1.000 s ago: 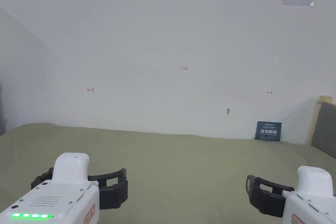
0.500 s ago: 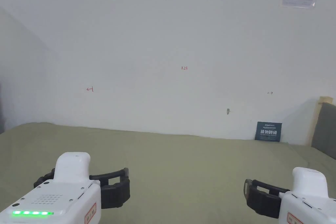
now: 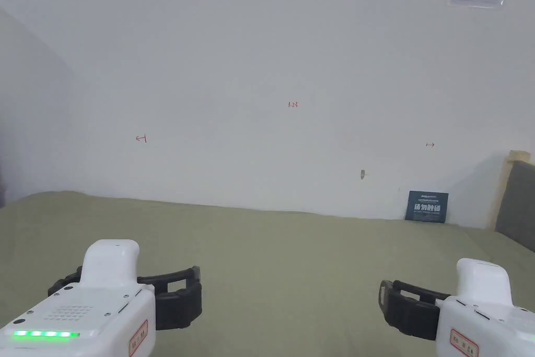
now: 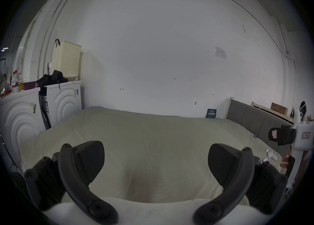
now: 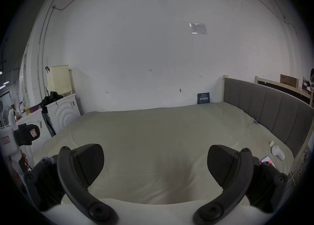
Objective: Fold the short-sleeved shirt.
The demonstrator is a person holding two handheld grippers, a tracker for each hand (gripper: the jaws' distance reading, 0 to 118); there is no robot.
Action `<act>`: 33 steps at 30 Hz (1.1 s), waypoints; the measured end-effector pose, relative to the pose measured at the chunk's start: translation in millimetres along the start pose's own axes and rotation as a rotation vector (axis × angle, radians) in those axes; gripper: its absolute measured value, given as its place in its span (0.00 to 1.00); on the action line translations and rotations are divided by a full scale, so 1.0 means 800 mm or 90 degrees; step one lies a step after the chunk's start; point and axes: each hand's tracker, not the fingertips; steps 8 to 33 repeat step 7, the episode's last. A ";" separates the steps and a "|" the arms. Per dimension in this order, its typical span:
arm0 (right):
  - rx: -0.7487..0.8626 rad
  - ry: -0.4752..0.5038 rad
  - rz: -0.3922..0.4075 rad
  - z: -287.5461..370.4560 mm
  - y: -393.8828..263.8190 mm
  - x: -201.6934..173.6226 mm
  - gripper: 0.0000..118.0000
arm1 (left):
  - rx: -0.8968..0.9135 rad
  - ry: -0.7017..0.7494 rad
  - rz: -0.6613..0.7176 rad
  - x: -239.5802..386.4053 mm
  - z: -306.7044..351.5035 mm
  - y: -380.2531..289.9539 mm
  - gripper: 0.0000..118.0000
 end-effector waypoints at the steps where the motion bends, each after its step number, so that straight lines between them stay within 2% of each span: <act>1: -0.003 -0.007 -0.006 -0.002 0.001 0.001 1.00 | 0.000 0.001 -0.002 0.001 0.000 0.000 1.00; 3: -0.003 -0.003 -0.030 -0.007 0.002 0.007 1.00 | 0.002 -0.002 -0.007 0.005 0.002 0.000 1.00; 6: 0.003 0.050 -0.083 -0.014 -0.001 0.021 1.00 | -0.001 -0.010 -0.010 0.008 0.001 0.001 1.00; 33: 0.001 0.048 -0.081 -0.015 -0.002 0.023 1.00 | -0.002 -0.010 -0.013 0.009 0.002 0.001 1.00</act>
